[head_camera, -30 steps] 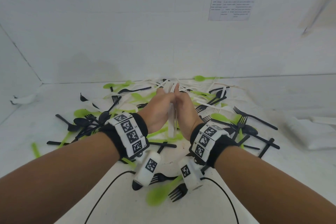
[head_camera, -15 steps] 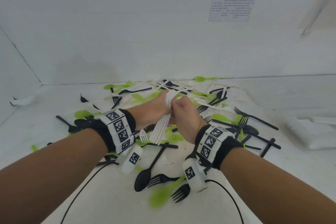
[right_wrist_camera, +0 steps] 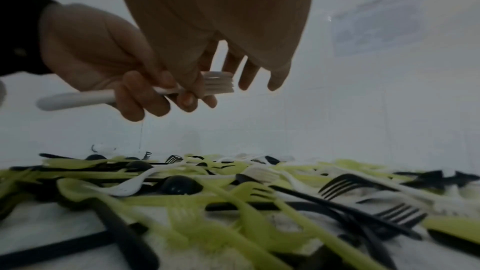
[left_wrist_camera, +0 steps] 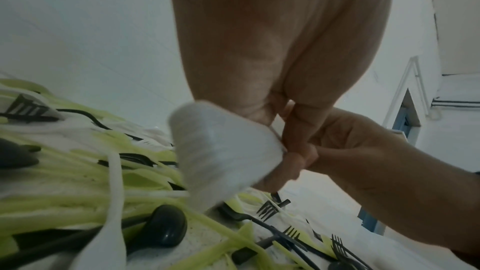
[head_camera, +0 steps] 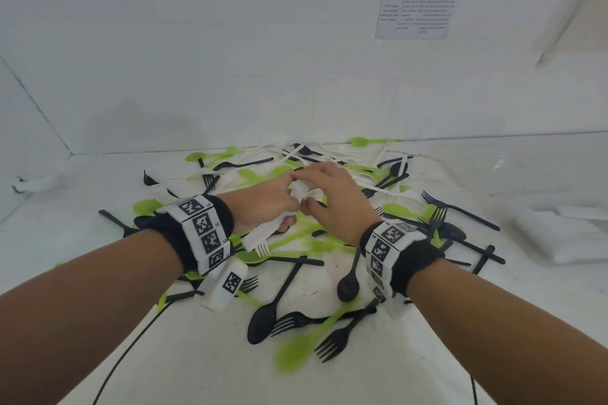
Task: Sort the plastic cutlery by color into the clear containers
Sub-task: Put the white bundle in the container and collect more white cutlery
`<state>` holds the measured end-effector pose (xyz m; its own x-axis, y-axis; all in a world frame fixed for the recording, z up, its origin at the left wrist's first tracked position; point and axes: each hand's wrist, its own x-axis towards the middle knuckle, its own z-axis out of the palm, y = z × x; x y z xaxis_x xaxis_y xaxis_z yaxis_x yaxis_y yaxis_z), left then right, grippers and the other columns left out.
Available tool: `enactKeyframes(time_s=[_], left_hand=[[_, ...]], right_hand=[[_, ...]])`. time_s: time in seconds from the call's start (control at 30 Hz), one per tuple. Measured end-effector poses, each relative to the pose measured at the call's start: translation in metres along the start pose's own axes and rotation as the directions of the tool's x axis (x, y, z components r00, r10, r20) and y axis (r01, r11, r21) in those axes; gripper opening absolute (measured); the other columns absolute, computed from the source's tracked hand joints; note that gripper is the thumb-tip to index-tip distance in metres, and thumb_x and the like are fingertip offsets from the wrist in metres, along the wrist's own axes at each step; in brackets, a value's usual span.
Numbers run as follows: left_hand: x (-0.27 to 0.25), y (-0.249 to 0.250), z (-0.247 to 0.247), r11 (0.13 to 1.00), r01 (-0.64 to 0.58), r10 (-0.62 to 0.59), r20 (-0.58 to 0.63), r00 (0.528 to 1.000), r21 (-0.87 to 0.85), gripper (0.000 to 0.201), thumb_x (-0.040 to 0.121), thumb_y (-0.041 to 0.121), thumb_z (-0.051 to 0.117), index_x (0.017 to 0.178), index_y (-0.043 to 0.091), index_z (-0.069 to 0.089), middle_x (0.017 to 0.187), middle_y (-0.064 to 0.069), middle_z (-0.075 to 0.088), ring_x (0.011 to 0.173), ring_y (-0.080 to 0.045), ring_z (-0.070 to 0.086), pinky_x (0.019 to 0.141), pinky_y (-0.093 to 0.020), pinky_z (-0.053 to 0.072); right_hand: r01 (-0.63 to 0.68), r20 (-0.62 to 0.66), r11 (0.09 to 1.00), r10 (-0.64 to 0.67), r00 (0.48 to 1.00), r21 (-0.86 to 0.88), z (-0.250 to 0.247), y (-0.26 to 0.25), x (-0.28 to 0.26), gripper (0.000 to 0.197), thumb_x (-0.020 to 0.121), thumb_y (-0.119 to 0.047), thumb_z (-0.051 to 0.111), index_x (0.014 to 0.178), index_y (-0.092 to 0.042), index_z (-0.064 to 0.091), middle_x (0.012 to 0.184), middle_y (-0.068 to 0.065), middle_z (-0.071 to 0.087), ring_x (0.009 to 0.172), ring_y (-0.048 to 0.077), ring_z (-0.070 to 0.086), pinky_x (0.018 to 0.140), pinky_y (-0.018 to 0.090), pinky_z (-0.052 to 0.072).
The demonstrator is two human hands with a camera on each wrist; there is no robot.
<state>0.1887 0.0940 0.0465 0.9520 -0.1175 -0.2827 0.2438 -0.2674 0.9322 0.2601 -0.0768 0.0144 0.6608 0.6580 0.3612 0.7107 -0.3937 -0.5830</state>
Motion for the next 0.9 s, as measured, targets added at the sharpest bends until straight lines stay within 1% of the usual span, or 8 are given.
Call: enactKeyframes(time_s=[0.07, 0.13, 0.23, 0.3, 0.5, 0.6, 0.73, 0.9], left_hand=[[-0.005, 0.000, -0.002, 0.999, 0.024, -0.025, 0.030, 0.999, 0.037, 0.058, 0.096, 0.001, 0.056, 0.145, 0.025, 0.037, 0.097, -0.014, 0.070, 0.064, -0.019, 0.057, 0.073, -0.042, 0.045], [-0.014, 0.003, -0.008, 0.948, 0.022, -0.043, 0.059, 0.997, 0.319, 0.052, 0.097, 0.016, 0.065, 0.137, 0.031, 0.036, 0.099, -0.009, 0.073, 0.073, -0.018, 0.065, 0.076, -0.039, 0.053], [-0.026, 0.002, -0.018, 0.577, -0.056, 0.001, 0.067, 0.998, 0.815, 0.018, 0.104, 0.033, 0.053, 0.117, 0.023, 0.046, 0.081, 0.002, 0.061, 0.072, -0.019, 0.058, 0.075, -0.037, 0.050], [-0.025, -0.001, -0.021, 0.479, -0.087, 0.049, 0.072, 0.996, 0.873, 0.018, 0.108, 0.038, 0.041, 0.113, 0.020, 0.045, 0.077, 0.001, 0.057, 0.068, -0.019, 0.053, 0.074, -0.041, 0.049], [0.008, 0.008, -0.010, 0.452, -0.223, 0.088, 0.206, 0.975, 0.863, 0.014, 0.109, 0.045, 0.036, 0.104, 0.032, 0.040, 0.078, 0.002, 0.058, 0.062, -0.009, 0.050, 0.060, -0.027, 0.036], [0.033, 0.020, 0.005, 0.448, -0.274, 0.102, 0.256, 0.961, 0.851, 0.017, 0.109, 0.045, 0.037, 0.105, 0.030, 0.043, 0.084, 0.005, 0.057, 0.070, -0.005, 0.053, 0.068, -0.030, 0.040], [0.071, 0.045, 0.043, 0.433, -0.304, 0.091, 0.294, 0.951, 0.849, 0.015, 0.108, 0.046, 0.037, 0.099, 0.034, 0.039, 0.083, 0.001, 0.057, 0.074, -0.019, 0.055, 0.077, -0.042, 0.048], [0.131, 0.084, 0.110, 0.436, -0.315, 0.114, 0.295, 0.949, 0.843, 0.022, 0.108, 0.050, 0.037, 0.109, 0.030, 0.044, 0.092, 0.002, 0.061, 0.086, -0.017, 0.058, 0.087, -0.042, 0.047]], right_hand=[[0.041, 0.016, 0.996, -0.040, 0.999, -0.082, -0.007, 0.002, 0.002, 0.038, 0.088, -0.021, 0.071, 0.124, -0.031, 0.070, 0.118, -0.007, 0.067, 0.109, 0.015, 0.057, 0.098, 0.038, 0.046], [0.035, 0.013, 0.988, -0.034, 0.999, -0.147, -0.015, 0.005, -0.001, 0.031, 0.090, -0.026, 0.071, 0.120, -0.031, 0.071, 0.112, -0.008, 0.069, 0.103, 0.015, 0.061, 0.092, 0.041, 0.049], [-0.106, -0.027, 0.974, 0.103, 0.994, -0.198, -0.029, 0.024, -0.009, 0.030, 0.094, -0.034, 0.068, 0.124, -0.033, 0.068, 0.113, -0.009, 0.068, 0.103, 0.016, 0.061, 0.094, 0.041, 0.049], [-0.178, -0.010, 0.958, 0.180, 0.984, -0.224, -0.036, 0.035, -0.015, 0.032, 0.094, -0.041, 0.066, 0.125, -0.035, 0.067, 0.111, -0.007, 0.069, 0.100, 0.016, 0.062, 0.093, 0.043, 0.051], [-0.244, -0.074, 0.915, 0.232, 0.970, -0.321, -0.059, 0.048, -0.032, 0.034, 0.097, -0.045, 0.062, 0.130, -0.035, 0.065, 0.118, -0.006, 0.068, 0.108, 0.022, 0.060, 0.095, 0.044, 0.049], [-0.287, -0.096, 0.890, 0.271, 0.958, -0.354, -0.079, 0.065, -0.044, 0.038, 0.100, -0.047, 0.057, 0.135, -0.036, 0.062, 0.123, -0.005, 0.067, 0.109, 0.025, 0.058, 0.096, 0.045, 0.046], [-0.294, -0.145, 0.873, 0.258, 0.955, -0.389, -0.112, 0.100, -0.059, 0.033, 0.103, -0.040, 0.052, 0.134, -0.035, 0.061, 0.115, -0.002, 0.065, 0.098, 0.030, 0.055, 0.086, 0.044, 0.048], [-0.305, -0.227, 0.850, 0.226, 0.947, -0.429, -0.173, 0.165, -0.081, 0.033, 0.102, -0.028, 0.054, 0.134, -0.033, 0.060, 0.117, 0.002, 0.066, 0.092, 0.032, 0.053, 0.083, 0.044, 0.047]])
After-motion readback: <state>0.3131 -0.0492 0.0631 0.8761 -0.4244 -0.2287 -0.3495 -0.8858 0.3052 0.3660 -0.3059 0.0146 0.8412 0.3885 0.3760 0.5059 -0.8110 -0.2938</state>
